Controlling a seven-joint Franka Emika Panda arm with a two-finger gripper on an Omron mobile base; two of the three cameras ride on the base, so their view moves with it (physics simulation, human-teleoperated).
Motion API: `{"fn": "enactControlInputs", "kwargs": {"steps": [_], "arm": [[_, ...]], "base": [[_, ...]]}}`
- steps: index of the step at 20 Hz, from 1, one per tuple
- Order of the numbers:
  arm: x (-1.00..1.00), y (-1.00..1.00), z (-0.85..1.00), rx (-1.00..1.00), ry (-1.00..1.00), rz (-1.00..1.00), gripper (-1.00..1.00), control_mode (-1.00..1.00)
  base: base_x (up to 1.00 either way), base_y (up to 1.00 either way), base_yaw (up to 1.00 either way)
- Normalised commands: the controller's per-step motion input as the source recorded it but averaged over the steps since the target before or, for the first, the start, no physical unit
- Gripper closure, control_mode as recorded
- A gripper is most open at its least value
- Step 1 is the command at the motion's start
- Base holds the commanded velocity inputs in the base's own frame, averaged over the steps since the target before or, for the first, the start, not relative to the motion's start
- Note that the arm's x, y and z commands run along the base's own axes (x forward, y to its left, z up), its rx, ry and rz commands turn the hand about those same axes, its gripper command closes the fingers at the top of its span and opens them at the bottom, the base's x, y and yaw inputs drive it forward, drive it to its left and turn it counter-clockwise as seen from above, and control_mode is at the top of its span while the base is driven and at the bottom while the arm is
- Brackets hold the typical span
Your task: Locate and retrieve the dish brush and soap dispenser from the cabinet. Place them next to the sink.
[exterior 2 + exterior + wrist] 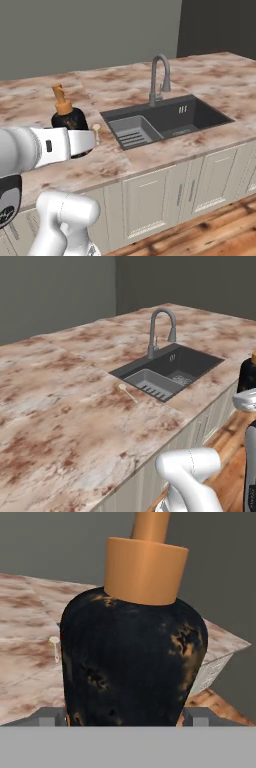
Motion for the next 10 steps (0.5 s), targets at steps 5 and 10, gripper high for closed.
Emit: {"fn": "enactControlInputs", "kwargs": {"steps": [5, 10], "arm": [[0.0, 0.0, 0.0, 0.0, 0.0, 0.0, 1.0, 1.0], [0.25, 0.07, -0.07, 0.0, 0.03, 0.08, 1.0, -1.0]], "base": [[0.0, 0.11, 0.07], [0.0, 0.0, 0.0]]}}
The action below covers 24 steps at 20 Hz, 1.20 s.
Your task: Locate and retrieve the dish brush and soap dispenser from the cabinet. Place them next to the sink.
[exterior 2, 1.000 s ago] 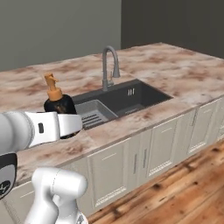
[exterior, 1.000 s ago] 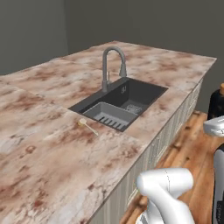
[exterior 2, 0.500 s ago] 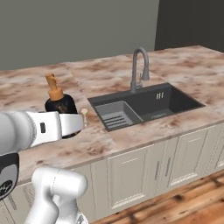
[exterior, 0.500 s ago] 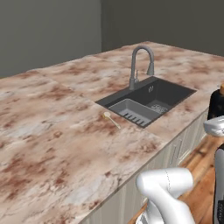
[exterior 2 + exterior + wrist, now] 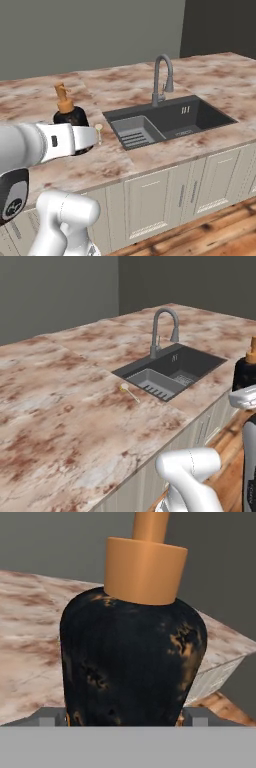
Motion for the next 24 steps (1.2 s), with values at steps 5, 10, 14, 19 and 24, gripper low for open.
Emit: {"fn": "enactControlInputs", "kwargs": {"steps": [5, 10, 14, 19, 24], "arm": [[0.73, 0.1, -0.35, 0.07, 0.15, 0.29, 1.0, -1.0], [0.77, 0.07, -0.48, 0.09, 0.14, 0.31, 1.0, -1.0], [0.72, 0.0, -0.64, 0.1, 0.11, 0.32, 1.0, -1.0], [0.57, 0.09, -0.5, 0.14, 0.07, 0.34, 1.0, -1.0], [0.59, 0.06, -0.4, 0.17, -0.01, 0.19, 1.0, -1.0]], "base": [[0.0, 0.0, 0.0], [0.0, 0.0, 0.0], [0.0, 0.0, 0.0], [0.0, 0.0, 0.0], [0.0, 0.0, 0.0]]}}
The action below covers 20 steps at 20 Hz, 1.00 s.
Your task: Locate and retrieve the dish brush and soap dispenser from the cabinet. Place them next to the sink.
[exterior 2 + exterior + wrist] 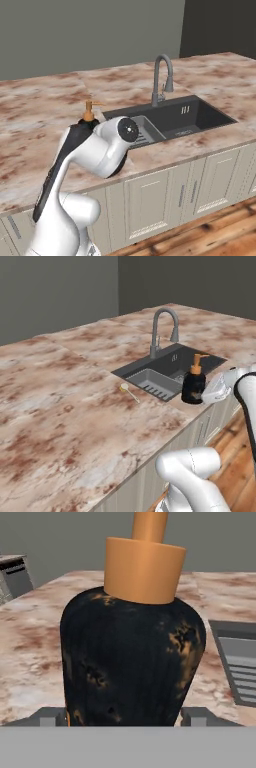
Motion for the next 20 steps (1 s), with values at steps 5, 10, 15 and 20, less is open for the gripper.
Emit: {"fn": "enactControlInputs", "kwargs": {"steps": [5, 10, 15, 20], "arm": [[0.44, -0.01, -0.39, 0.02, -0.09, 0.13, 1.0, -1.0], [0.26, 0.0, -0.32, -0.05, -0.12, 0.12, 1.0, -1.0], [0.28, 0.0, -0.14, -0.01, -0.03, 0.07, 1.0, -1.0], [0.43, 0.0, -0.19, -0.07, 0.0, 0.05, 1.0, -1.0]], "base": [[0.0, 0.0, 0.0], [0.0, 0.0, 0.0], [0.0, 0.0, 0.0], [0.0, 0.0, 0.0]]}}
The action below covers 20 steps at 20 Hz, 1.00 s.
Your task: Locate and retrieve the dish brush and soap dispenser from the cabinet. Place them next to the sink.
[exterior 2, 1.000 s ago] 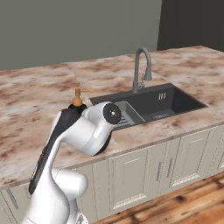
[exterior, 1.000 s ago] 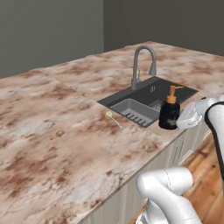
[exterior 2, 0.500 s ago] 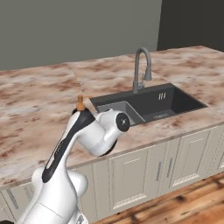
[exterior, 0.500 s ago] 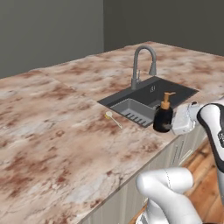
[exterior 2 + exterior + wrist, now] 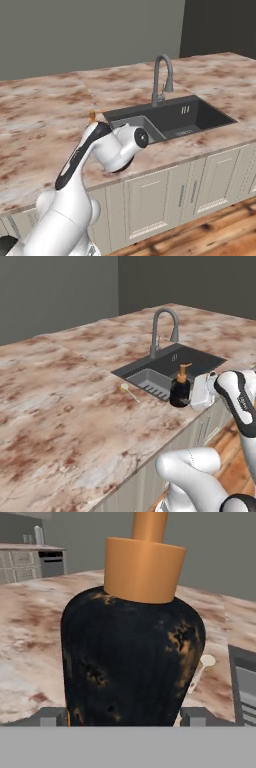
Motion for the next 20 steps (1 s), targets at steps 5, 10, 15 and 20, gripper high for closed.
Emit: {"fn": "enactControlInputs", "kwargs": {"steps": [5, 10, 15, 20], "arm": [[0.47, 0.0, -0.18, -0.16, 0.07, 0.07, 1.0, -1.0], [0.49, 0.16, -0.25, -0.15, 0.04, 0.03, 1.0, -1.0], [0.5, 0.28, -0.4, -0.01, 0.0, 0.03, 1.0, -1.0], [0.48, 0.18, -0.4, 0.0, 0.0, 0.08, 1.0, -1.0]], "base": [[0.0, 0.0, 0.0], [0.0, 0.0, 0.0], [0.0, 0.0, 0.0], [0.0, 0.0, 0.0]]}}
